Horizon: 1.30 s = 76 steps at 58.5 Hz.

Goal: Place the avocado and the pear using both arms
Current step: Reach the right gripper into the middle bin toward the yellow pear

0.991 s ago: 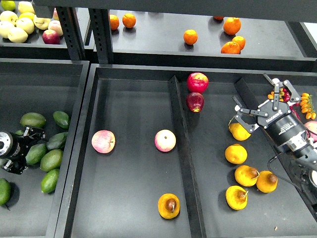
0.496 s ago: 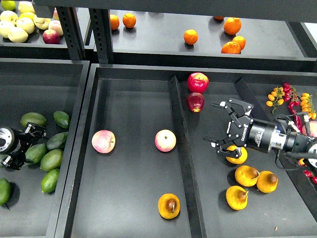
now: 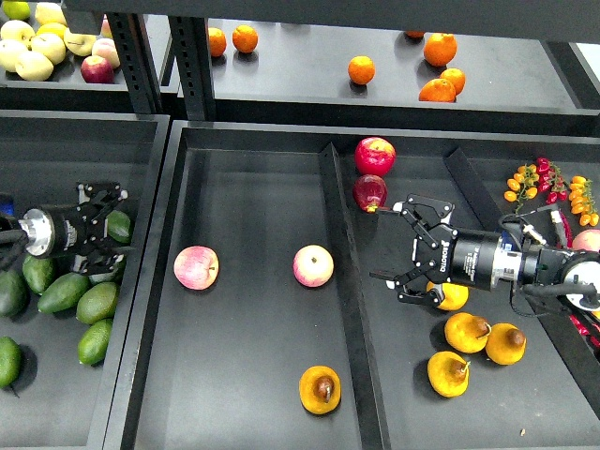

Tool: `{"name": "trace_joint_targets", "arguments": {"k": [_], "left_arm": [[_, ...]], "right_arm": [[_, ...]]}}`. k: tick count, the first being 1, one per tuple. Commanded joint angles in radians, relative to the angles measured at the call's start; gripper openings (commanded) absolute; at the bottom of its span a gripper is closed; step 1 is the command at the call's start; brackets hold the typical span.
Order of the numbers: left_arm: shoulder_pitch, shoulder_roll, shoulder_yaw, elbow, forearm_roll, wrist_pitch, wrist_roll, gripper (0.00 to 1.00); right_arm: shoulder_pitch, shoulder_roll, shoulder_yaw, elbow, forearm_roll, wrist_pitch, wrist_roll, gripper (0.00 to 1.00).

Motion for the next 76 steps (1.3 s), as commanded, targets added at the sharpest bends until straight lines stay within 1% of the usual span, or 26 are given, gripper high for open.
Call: {"name": "trace_joint_targets", "arguments": {"k": [1, 7, 8, 9, 11, 16, 22, 30, 34, 36, 41, 44, 59, 60, 62, 66, 72, 76], "left_arm": [[0.070, -0.094, -0.127, -0.069, 0.000, 0.000, 0.000, 0.99], [0.109, -0.177, -0.230, -0.098, 0.000, 0.000, 0.000, 0.99], [0.130, -0.229, -0.292, -0.111, 0.000, 0.000, 0.000, 0.99], [0.136, -0.249, -0.313, -0.118, 0.000, 0.000, 0.000, 0.99], [0.147, -0.269, -0.343, -0.124, 0.000, 0.000, 0.000, 0.99], [0.181, -0.269, -0.392, -0.141, -0.001, 0.000, 0.000, 0.99], [0.236, -0.269, -0.396, -0.167, -0.035, 0.000, 0.000, 0.99], [0.303, -0.269, -0.402, -0.201, -0.149, 0.000, 0.000, 1.00], [0.345, -0.269, -0.405, -0.214, -0.176, 0.000, -0.035, 1.00], [0.365, -0.269, -0.403, -0.219, -0.184, 0.000, -0.045, 1.00], [0.408, -0.269, -0.403, -0.222, -0.193, 0.000, -0.050, 1.00], [0.421, -0.269, -0.405, -0.222, -0.205, 0.000, -0.050, 1.00], [0.452, -0.269, -0.425, -0.204, -0.330, 0.000, -0.055, 1.00], [0.457, -0.269, -0.425, -0.202, -0.342, 0.000, -0.055, 1.00], [0.458, -0.269, -0.426, -0.202, -0.351, 0.000, -0.055, 1.00], [0.461, -0.269, -0.428, -0.202, -0.362, 0.000, -0.062, 1.00], [0.461, -0.269, -0.429, -0.198, -0.390, 0.000, -0.082, 1.00], [0.463, -0.269, -0.428, -0.194, -0.394, 0.000, -0.084, 1.00]], "right_arm": [[0.000, -0.001, 0.005, -0.002, 0.000, 0.000, 0.000, 0.99], [0.000, -0.001, 0.003, -0.002, 0.000, 0.000, -0.002, 0.99], [0.001, -0.001, 0.002, -0.002, 0.000, 0.000, -0.003, 0.99], [0.001, -0.001, 0.002, -0.002, 0.000, 0.000, -0.003, 0.99], [0.003, -0.001, 0.000, -0.002, 0.000, 0.000, -0.003, 0.99], [0.007, -0.001, -0.008, -0.002, 0.001, 0.000, -0.003, 0.99], [0.009, -0.001, -0.012, 0.000, 0.001, 0.000, -0.005, 0.99], [0.012, -0.003, -0.017, 0.001, 0.000, 0.000, -0.005, 0.99], [0.014, -0.001, -0.018, 0.001, 0.000, 0.000, -0.006, 1.00], [0.014, -0.001, -0.020, 0.001, 0.000, 0.000, -0.008, 0.99], [0.029, -0.001, -0.047, 0.003, 0.001, 0.000, -0.023, 0.99], [0.046, -0.003, -0.073, 0.005, 0.003, 0.000, -0.036, 0.99], [0.153, -0.011, -0.273, 0.001, -0.003, 0.000, -0.036, 0.99], [0.171, -0.006, -0.317, 0.001, -0.005, 0.000, -0.036, 0.99], [0.179, -0.001, -0.345, 0.003, -0.006, 0.000, -0.036, 0.99], [0.191, 0.002, -0.382, 0.003, -0.015, 0.000, -0.036, 0.99], [0.214, 0.041, -0.437, 0.000, -0.051, 0.000, -0.036, 0.99], [0.215, 0.078, -0.454, -0.008, -0.075, 0.000, -0.036, 0.99]]}}
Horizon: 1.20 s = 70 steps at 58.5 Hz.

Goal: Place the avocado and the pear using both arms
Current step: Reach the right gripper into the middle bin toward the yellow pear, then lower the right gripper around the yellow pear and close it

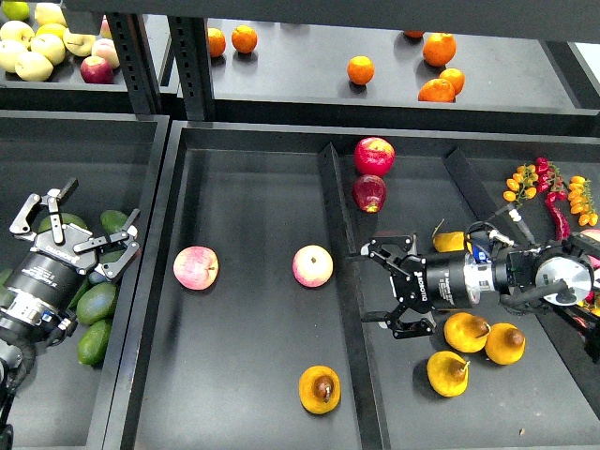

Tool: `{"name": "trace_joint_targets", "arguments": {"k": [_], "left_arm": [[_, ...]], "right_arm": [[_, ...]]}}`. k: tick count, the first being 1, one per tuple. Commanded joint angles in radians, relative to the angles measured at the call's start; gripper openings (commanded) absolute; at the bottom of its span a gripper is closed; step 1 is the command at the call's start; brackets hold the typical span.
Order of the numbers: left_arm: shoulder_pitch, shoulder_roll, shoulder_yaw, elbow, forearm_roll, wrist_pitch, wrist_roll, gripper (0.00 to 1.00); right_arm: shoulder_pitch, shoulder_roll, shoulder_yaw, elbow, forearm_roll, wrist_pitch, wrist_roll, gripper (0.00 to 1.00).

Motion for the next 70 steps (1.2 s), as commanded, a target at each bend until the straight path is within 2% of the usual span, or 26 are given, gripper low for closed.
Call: {"name": "trace_joint_targets", "arguments": {"k": [1, 12, 26, 36, 70], "left_arm": [[0.002, 0.000, 0.001, 0.005, -0.016, 0.000, -0.009, 1.00], [0.002, 0.000, 0.004, 0.005, -0.016, 0.000, -0.009, 1.00], [0.002, 0.000, 0.004, 0.004, -0.017, 0.000, -0.009, 1.00], [0.003, 0.000, 0.006, 0.004, -0.017, 0.000, -0.009, 1.00], [0.003, 0.000, 0.013, 0.004, -0.017, 0.000, -0.008, 1.00]], "right_arm": [[0.008, 0.055, -0.040, -0.011, -0.040, 0.000, 0.000, 0.99], [0.007, 0.147, -0.060, -0.103, -0.138, 0.000, 0.000, 0.99], [0.025, 0.169, -0.179, -0.192, -0.219, 0.000, 0.000, 0.99], [0.030, 0.233, -0.250, -0.246, -0.254, 0.000, 0.000, 0.99], [0.016, 0.365, -0.253, -0.361, -0.276, 0.000, 0.000, 0.99]]}}
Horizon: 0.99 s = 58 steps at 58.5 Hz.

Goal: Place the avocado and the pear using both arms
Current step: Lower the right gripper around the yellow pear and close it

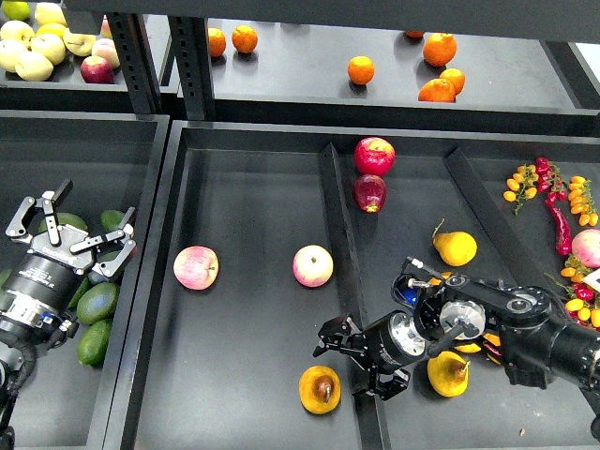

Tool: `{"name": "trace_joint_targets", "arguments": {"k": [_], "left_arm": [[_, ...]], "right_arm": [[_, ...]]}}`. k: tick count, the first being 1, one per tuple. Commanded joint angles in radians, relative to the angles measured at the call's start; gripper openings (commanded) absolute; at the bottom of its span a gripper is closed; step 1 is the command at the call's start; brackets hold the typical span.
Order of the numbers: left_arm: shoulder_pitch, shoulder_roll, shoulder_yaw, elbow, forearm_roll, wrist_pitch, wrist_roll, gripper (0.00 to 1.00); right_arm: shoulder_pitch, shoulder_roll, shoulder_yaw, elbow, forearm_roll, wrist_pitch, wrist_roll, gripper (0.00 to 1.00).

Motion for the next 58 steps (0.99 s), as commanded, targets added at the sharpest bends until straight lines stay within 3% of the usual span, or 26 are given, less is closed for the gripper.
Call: {"name": "trace_joint_targets", "arguments": {"k": [1, 42, 58], "left_arm": [[0.000, 0.000, 0.000, 0.002, 0.000, 0.000, 0.000, 1.00], [0.000, 0.000, 0.003, 0.008, 0.000, 0.000, 0.005, 1.00], [0.000, 0.000, 0.003, 0.008, 0.000, 0.000, 0.006, 1.00]], "right_arm": [[0.000, 0.011, -0.003, -0.010, 0.000, 0.000, 0.000, 0.99], [-0.035, 0.033, -0.011, -0.038, -0.011, 0.000, 0.000, 0.99], [-0.052, 0.034, -0.009, -0.035, -0.015, 0.000, 0.000, 0.82]]}}
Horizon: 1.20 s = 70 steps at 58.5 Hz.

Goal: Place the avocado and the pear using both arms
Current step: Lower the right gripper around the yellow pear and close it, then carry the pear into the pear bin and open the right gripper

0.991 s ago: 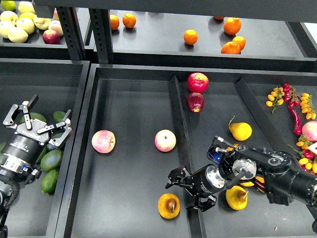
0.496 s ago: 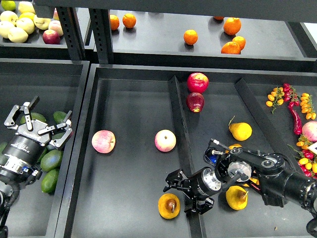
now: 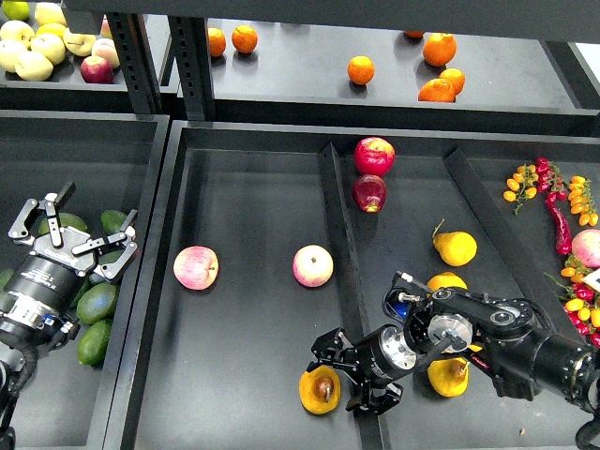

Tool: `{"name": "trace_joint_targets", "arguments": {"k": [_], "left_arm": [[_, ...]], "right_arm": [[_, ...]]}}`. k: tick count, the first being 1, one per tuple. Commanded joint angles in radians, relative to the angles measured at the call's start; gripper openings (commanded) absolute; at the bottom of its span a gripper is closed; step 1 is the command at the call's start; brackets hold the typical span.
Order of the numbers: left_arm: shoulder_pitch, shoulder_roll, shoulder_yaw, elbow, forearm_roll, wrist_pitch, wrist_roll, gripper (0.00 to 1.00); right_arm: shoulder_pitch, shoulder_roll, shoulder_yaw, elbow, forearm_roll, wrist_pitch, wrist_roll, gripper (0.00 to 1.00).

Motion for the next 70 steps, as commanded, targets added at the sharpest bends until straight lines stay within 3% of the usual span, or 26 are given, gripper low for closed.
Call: {"name": "trace_joint_targets", "arguments": {"k": [1, 13, 14, 20, 28, 32, 56, 70], "left_arm": [[0.000, 0.000, 0.000, 0.000, 0.000, 0.000, 0.002, 1.00], [0.000, 0.000, 0.001, -0.002, 0.000, 0.000, 0.003, 1.00], [0.000, 0.000, 0.001, -0.002, 0.000, 0.000, 0.003, 1.00], [0.000, 0.000, 0.001, -0.002, 0.000, 0.000, 0.003, 1.00], [0.000, 0.000, 0.001, -0.002, 0.000, 0.000, 0.003, 1.00], [0.000, 0.000, 0.001, -0.002, 0.000, 0.000, 0.003, 1.00], [0.000, 0.000, 0.001, 0.002, 0.000, 0.000, 0.003, 1.00], [0.000, 0.000, 0.001, 0.002, 0.000, 0.000, 0.003, 1.00]], "right_arm": [[-0.002, 0.001, 0.001, -0.002, -0.005, 0.000, 0.000, 0.79], [-0.016, 0.001, 0.008, -0.003, -0.040, 0.000, 0.000, 0.58], [-0.021, -0.001, 0.008, -0.003, -0.052, 0.000, 0.000, 0.49], [-0.028, -0.004, 0.014, -0.006, -0.053, 0.000, 0.000, 0.24], [-0.039, -0.001, 0.049, -0.022, -0.077, 0.000, 0.000, 0.15], [-0.041, 0.001, 0.063, -0.040, -0.068, 0.000, 0.000, 0.05], [-0.005, -0.028, 0.116, -0.031, 0.073, 0.000, 0.000, 0.01], [0.052, -0.133, 0.106, 0.035, 0.156, 0.000, 0.000, 0.01]]}}
